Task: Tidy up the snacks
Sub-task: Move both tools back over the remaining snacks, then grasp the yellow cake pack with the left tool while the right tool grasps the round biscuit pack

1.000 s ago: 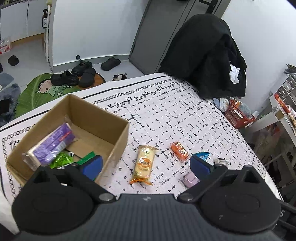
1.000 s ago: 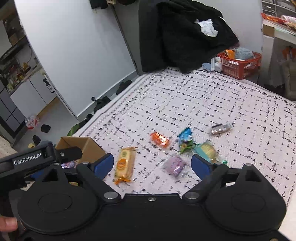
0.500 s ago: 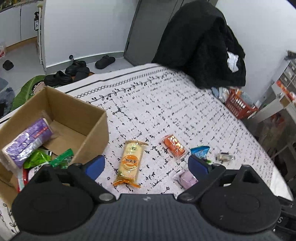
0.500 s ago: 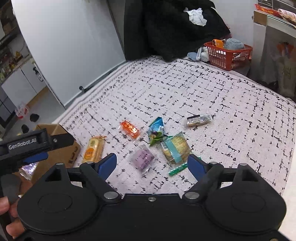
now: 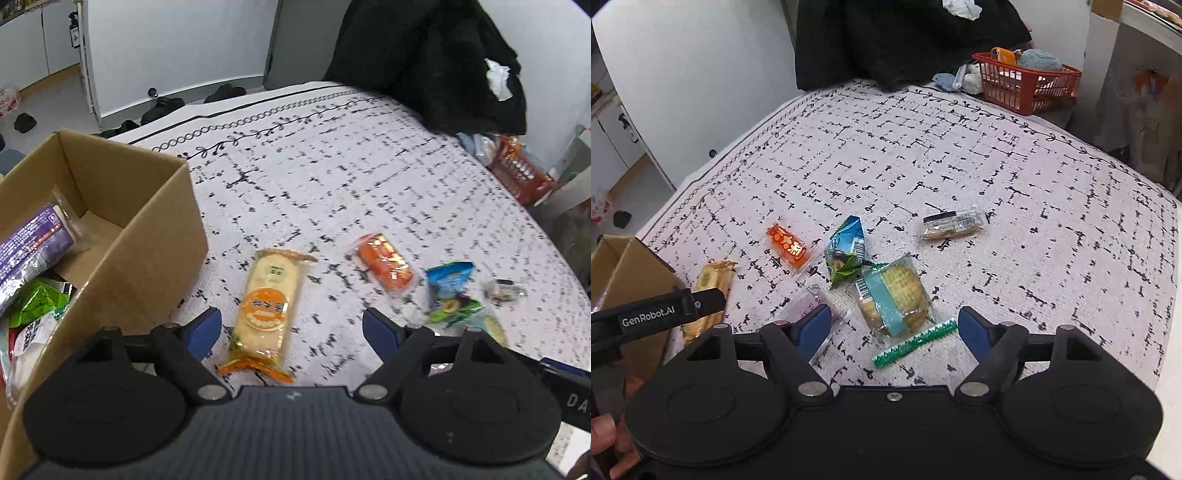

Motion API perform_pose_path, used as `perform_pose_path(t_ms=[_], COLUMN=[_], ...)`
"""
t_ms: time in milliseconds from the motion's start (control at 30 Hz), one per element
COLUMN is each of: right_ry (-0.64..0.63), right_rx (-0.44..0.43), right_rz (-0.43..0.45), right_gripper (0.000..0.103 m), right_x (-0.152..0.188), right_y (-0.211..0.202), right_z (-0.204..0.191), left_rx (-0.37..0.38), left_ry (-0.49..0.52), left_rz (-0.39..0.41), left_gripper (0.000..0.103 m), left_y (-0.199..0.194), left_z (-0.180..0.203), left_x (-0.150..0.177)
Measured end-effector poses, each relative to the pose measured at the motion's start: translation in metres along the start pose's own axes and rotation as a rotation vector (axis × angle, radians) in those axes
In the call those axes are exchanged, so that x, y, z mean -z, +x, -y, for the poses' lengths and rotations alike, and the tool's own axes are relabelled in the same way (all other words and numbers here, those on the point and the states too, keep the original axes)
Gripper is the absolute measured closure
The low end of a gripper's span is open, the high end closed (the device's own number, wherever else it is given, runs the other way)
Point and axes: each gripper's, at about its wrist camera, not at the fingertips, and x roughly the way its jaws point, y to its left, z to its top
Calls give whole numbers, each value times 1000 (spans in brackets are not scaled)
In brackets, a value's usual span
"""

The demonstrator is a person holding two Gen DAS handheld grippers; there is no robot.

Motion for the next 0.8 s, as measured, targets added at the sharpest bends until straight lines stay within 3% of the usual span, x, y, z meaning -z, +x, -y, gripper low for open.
perform_pose_path(t_ms=[400, 533, 600, 667, 733, 800], right_ry=[-32, -30, -26, -28, -26, -26], right_rx=[91, 99, 96, 82, 76, 81], right_rz=[-35, -37, -38, -32, -25, -27], right_gripper=[29, 30, 36, 41, 53, 53], right_x=[-5, -6, -6, -5, -6, -6], right_y=[35, 43, 47, 48, 47, 44], right_z=[-10, -13, -12, -10, -9, -10], left_rx=[-9, -4, 2, 6, 14, 20], left_ry=[-22, -18, -10, -9, -8, -6], left_rz=[-42, -41, -42, -42, -43, -39], left_gripper=[44, 60, 68, 68, 69, 69], left_y=[29, 29, 28, 28, 27, 23], left_z=[-7, -9, -10, -9, -9, -10], left_x=[-1, -2, -1, -1, -1, -1])
